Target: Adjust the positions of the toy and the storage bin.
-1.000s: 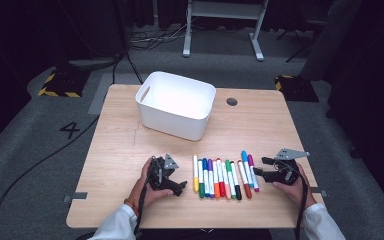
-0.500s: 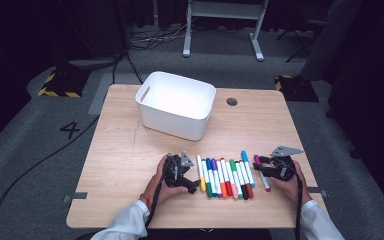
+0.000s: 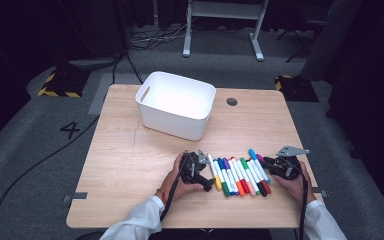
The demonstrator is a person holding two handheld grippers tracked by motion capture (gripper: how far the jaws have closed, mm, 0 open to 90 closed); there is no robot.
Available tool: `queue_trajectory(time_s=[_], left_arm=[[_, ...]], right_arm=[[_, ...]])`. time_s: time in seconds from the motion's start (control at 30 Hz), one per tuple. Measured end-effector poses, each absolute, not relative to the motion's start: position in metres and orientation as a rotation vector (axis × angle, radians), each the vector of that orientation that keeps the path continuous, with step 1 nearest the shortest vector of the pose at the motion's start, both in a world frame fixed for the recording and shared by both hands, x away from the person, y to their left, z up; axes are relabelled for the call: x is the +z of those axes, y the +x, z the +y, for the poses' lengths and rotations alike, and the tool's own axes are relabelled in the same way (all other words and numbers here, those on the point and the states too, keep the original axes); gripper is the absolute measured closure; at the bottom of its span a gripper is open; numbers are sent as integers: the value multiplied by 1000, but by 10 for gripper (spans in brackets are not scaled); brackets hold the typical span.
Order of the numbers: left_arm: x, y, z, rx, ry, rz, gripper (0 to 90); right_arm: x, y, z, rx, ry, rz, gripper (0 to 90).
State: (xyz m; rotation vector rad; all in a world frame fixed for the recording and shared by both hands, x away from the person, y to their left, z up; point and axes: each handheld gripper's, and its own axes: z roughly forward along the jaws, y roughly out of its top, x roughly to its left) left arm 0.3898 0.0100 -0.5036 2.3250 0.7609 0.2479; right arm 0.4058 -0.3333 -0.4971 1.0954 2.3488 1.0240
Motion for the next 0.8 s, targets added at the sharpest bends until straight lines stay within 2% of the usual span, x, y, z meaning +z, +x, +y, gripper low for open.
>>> queue_trajectory(time_s=[0.13, 0.17, 0.23, 0.27, 0.3, 0.33, 0.4, 0.47, 0.5, 0.8], left_arm=[[-503, 390, 11, 246, 2327, 743, 13], [-502, 390, 18, 221, 2328, 692, 52], [-497, 391, 27, 192, 2301, 685, 227], [-494, 393, 32, 181, 2289, 679, 224], [-491, 393, 38, 196, 2284, 658, 149], [-487, 394, 45, 207, 2275, 642, 121], [-481, 396, 54, 201, 2258, 643, 198], [-468, 400, 73, 230, 2221, 655, 144], [-463, 401, 80, 234, 2208, 647, 172], [-423, 417, 121, 311, 2107, 698, 159]], right_arm=[[-497, 406, -338, 1019, 1108, 2343, 732], [-497, 406, -339, 1021, 1111, 2343, 733], [-497, 406, -341, 1028, 1114, 2341, 734], [-497, 406, -342, 1027, 1117, 2342, 734], [-497, 406, -343, 1028, 1112, 2345, 735], [-497, 406, -344, 1030, 1115, 2344, 736], [-497, 405, -344, 1031, 1117, 2339, 736], [-498, 405, -344, 1034, 1114, 2336, 736], [-498, 405, -344, 1034, 1112, 2334, 737], [-499, 404, -345, 1054, 1107, 2328, 737]])
